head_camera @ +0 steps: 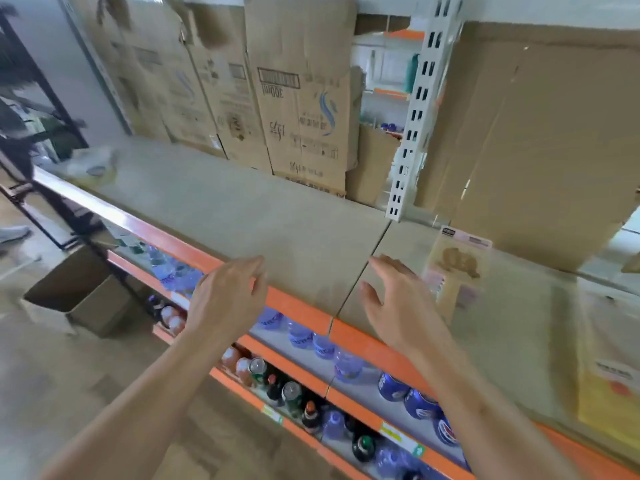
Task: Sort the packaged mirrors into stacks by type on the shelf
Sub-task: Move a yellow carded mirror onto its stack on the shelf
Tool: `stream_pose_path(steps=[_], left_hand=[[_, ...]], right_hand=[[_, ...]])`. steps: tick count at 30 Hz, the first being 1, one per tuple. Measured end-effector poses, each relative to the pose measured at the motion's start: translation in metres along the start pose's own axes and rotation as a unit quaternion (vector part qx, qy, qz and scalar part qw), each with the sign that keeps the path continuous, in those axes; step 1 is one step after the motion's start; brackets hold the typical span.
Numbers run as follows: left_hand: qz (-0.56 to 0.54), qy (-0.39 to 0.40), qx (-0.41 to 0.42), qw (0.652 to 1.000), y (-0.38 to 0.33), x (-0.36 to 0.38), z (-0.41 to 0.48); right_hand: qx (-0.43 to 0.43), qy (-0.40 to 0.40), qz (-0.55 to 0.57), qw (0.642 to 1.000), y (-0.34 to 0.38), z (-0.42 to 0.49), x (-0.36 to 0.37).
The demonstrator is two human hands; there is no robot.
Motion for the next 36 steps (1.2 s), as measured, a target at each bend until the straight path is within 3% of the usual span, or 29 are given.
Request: stream_pose_path(steps=[25,36], left_hand=[[-0.004,-0.047,-0.04,0.998,0.202,-0.055,0.084],[0.027,-0.071,-0.06,0.995,0.268,-0.07,0.111]], right_hand=[[-0.027,0.084,-0.013,0.996,0.192,0.099,0.157],[-0.045,0.119,0.012,0.992,0.24,0.135,0.212]])
Point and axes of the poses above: each hand's wrist, its own z-axis towards the middle knuckle, its own x-axis out of the palm, y = z × x, the point moved 9 cm from there along z, towards the middle knuckle, and after that the axes turned 4 degrees about -y, right-handed, at the moved point
